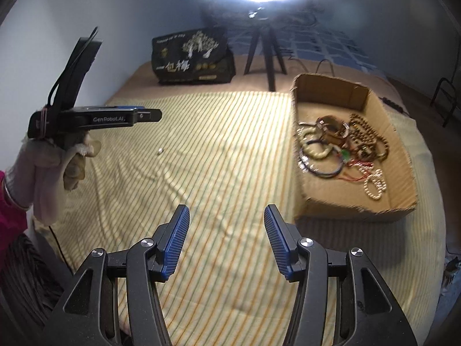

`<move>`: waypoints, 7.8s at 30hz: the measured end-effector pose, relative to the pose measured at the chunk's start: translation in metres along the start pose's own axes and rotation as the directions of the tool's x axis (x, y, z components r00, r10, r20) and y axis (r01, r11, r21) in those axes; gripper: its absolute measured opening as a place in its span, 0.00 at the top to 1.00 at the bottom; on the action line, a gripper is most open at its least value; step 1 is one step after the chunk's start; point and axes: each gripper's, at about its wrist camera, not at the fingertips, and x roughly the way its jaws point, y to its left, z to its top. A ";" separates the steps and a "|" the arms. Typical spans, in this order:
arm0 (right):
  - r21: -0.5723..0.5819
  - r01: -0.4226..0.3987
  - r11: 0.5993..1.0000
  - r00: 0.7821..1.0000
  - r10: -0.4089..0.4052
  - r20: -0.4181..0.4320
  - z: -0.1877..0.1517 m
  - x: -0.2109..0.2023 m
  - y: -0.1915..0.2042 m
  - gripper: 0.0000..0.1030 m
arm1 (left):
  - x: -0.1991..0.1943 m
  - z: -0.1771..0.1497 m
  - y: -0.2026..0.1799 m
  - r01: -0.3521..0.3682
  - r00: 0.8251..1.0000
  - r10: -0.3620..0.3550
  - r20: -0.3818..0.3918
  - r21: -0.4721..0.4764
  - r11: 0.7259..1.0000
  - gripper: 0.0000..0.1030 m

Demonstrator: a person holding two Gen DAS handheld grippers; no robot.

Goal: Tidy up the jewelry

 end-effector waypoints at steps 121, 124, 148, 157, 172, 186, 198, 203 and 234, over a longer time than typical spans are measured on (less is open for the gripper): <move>0.085 0.138 0.987 0.977 -0.150 0.151 0.069 -0.038 -0.085 0.93 | -0.012 0.096 -0.142 0.187 0.954 -0.199 0.223 0.075 0.980 0.93; 0.088 0.146 0.985 0.977 -0.158 0.144 0.069 -0.036 -0.092 0.93 | -0.003 0.102 -0.149 0.187 0.955 -0.199 0.221 0.075 0.980 0.93; 0.165 0.156 0.974 0.982 -0.171 0.082 0.074 -0.005 -0.130 0.93 | 0.042 0.126 -0.182 0.193 0.960 -0.211 0.185 0.115 0.975 0.93; 0.166 0.165 0.972 0.981 -0.180 0.075 0.073 -0.002 -0.133 0.93 | 0.044 0.127 -0.183 0.200 0.957 -0.220 0.188 0.119 0.973 0.93; 0.143 0.208 0.968 0.974 -0.218 0.059 0.072 0.000 -0.128 0.54 | 0.040 0.128 -0.187 0.187 0.956 -0.210 0.205 0.126 0.974 0.66; 0.129 0.270 0.954 0.957 -0.281 0.070 0.074 -0.009 -0.120 0.40 | 0.029 0.128 -0.181 0.177 0.954 -0.199 0.225 0.116 0.977 0.47; 0.098 0.331 0.939 0.936 -0.340 0.094 0.077 -0.024 -0.105 0.36 | 0.004 0.127 -0.177 0.147 0.948 -0.175 0.265 0.122 0.982 0.36; 0.096 0.340 0.935 0.929 -0.350 0.116 0.077 -0.036 -0.098 0.36 | -0.013 0.123 -0.172 0.133 0.945 -0.164 0.284 0.126 0.983 0.36; 0.194 0.410 0.891 0.836 -0.452 0.310 0.050 -0.124 -0.054 0.30 | -0.131 0.033 -0.125 0.080 0.928 -0.137 0.347 0.175 0.981 0.21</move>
